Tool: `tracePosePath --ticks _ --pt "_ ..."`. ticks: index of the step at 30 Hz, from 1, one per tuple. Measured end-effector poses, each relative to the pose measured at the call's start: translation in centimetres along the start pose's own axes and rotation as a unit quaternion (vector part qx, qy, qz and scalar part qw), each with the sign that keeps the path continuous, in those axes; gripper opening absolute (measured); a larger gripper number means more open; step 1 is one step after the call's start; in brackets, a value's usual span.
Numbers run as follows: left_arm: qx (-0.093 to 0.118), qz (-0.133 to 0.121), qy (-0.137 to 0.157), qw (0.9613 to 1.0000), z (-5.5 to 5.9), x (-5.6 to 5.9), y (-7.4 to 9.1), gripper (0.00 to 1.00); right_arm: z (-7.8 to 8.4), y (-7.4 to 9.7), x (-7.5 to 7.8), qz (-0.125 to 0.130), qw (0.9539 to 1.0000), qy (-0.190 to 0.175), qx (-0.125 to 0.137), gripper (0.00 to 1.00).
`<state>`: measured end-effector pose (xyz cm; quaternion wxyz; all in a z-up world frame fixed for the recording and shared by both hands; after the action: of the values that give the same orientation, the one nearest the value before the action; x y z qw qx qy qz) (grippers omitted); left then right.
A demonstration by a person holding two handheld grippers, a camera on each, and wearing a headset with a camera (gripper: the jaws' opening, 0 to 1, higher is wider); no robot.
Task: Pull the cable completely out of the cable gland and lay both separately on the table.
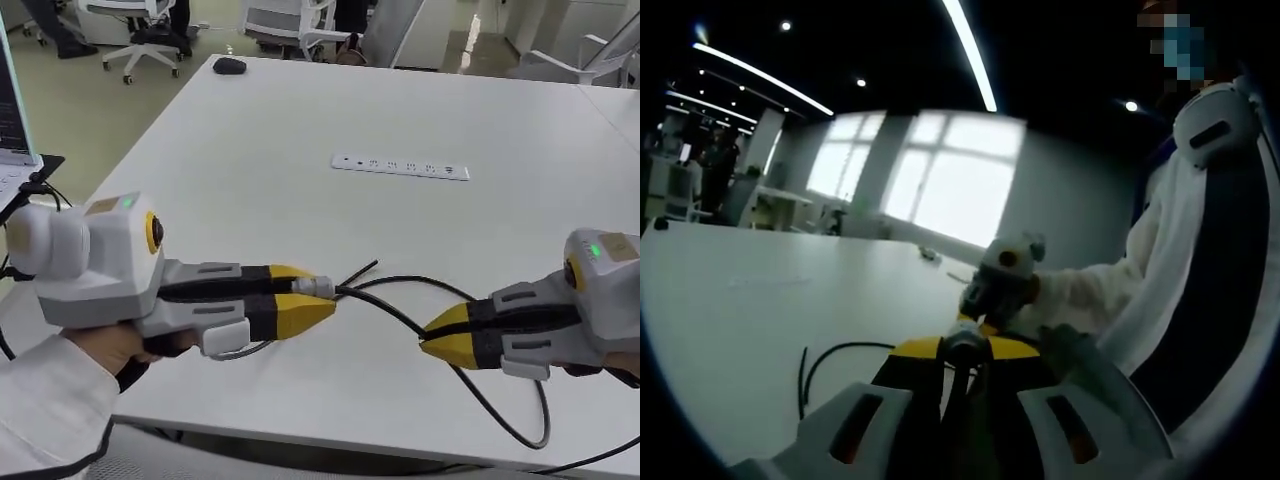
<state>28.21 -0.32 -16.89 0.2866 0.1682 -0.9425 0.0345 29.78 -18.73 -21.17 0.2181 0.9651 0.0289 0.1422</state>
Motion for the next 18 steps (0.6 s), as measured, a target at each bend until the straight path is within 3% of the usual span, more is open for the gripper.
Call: tracePosePath --ticks 7,14,18 --pt "0.002 -0.002 0.000 1.0000 0.0 0.0 0.0 0.16 -0.4 -0.1 0.3 -0.003 0.9999 -0.007 -0.010 0.03" --pt "0.004 0.000 -0.002 1.0000 0.0 0.1 0.0 0.16 -3.5 0.2 1.2 0.013 0.9986 -0.012 0.050 0.12" --pt "0.000 -0.001 -0.005 1.0000 0.1 0.2 0.0 0.16 -5.7 0.3 2.1 0.024 0.9952 -0.008 0.095 0.13"
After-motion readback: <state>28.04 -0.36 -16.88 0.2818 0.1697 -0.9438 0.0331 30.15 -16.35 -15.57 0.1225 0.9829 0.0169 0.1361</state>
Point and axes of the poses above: the centre of the closed fingertips' face, and the gripper's own axes: y roughly backward along the fingers, x roughly to its right, z roughly out of its underside, the point moved 6 cm from there along y, roughly backward along the fingers, and after that the axes turned 15 degrees about y, right-handed, at the moved point
